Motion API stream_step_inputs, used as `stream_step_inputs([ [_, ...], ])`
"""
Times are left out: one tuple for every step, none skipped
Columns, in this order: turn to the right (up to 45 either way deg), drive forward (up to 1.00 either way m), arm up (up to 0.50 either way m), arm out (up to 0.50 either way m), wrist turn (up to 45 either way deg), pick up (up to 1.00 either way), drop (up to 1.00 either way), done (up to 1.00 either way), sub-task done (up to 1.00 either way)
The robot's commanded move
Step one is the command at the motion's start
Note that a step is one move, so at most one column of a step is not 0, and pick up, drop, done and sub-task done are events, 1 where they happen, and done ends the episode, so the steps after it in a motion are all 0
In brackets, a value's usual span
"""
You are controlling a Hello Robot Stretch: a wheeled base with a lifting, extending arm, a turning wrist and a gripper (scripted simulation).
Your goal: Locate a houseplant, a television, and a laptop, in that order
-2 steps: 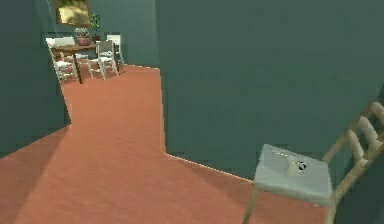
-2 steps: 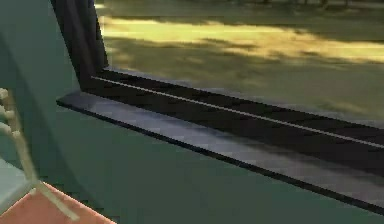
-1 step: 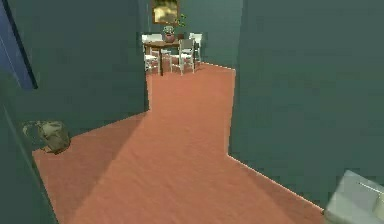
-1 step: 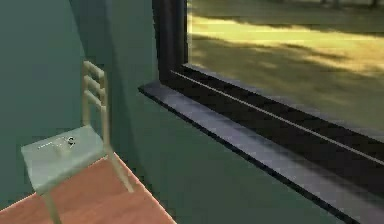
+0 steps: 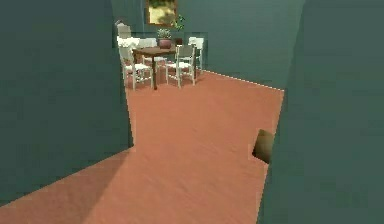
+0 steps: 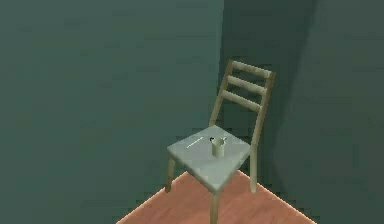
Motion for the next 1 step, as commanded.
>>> stream_step_inputs([
  [-3.0,0.0,0.0,0.0,0.0,0.0,0.0,0.0,0.0],
])
